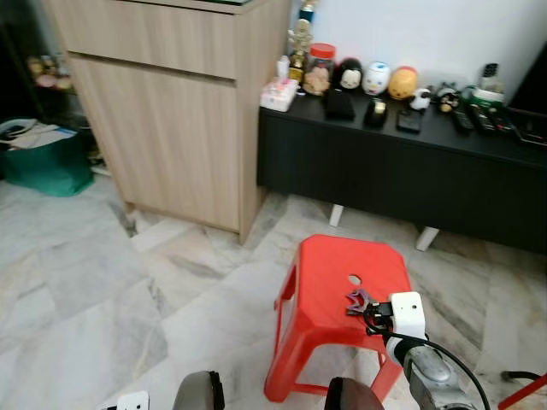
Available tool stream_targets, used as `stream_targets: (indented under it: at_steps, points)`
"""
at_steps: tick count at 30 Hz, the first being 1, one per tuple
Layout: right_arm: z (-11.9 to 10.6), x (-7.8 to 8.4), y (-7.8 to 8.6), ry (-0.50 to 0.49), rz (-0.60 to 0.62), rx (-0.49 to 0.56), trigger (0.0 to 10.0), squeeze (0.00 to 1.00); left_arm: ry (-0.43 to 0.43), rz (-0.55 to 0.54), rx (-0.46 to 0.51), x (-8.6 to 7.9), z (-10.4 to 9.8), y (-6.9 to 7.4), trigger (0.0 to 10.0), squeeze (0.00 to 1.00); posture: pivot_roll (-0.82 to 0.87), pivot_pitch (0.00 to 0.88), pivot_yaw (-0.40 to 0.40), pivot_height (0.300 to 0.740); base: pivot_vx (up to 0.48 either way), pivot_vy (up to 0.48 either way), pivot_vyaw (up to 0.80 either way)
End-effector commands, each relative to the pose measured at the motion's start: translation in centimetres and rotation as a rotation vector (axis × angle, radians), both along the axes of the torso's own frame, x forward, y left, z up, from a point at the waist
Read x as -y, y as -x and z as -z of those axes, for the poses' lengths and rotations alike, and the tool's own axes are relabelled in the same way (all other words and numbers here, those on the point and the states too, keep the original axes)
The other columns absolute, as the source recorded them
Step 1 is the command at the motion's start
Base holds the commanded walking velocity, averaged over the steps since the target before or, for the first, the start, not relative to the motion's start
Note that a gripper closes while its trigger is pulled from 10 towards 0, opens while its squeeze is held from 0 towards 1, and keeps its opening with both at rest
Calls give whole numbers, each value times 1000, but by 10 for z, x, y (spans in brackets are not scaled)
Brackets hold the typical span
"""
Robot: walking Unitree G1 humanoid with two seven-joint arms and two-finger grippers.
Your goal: Hang keys on a hook
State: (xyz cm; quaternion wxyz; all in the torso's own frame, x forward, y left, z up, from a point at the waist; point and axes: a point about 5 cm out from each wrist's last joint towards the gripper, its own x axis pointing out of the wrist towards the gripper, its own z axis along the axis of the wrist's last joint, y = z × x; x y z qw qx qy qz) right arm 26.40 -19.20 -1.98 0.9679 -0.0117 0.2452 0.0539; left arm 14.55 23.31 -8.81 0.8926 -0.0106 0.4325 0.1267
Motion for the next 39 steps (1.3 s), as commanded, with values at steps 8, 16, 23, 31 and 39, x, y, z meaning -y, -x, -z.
stream_targets:
  at_steps: [8, 16, 23, 31, 39]
  points:
    - [3, 9, 4, -8, 63, -17, 10000, 0, 42, 30, -6, 14, 3, -1, 10000, 0, 75, 0, -114, 590, 278, 0, 0]
    - [1, 9, 2, -7, 84, -7, 10000, 0, 35, 38, -7, 13, 3, -1, 10000, 0, 76, 0, -112, 590, 312, 0, 0]
    - [1, 19, 5, 25, 160, 7, 10000, 0, 36, 34, -7, 13, 3, 0, 10000, 0, 79, 0, -113, 590, 170, 0, 0]
    - [5, 25, 9, 55, 198, -27, 10000, 0, 35, 27, -8, 12, 3, 1, 10000, 0, 88, 0, -117, 590, 0, 0, 0]
    - [11, 38, 19, 366, 47, -108, 10000, 0, 33, 27, -11, 12, 4, 2, 10000, 0, 84, 0, -116, 590, 0, 0, 0]
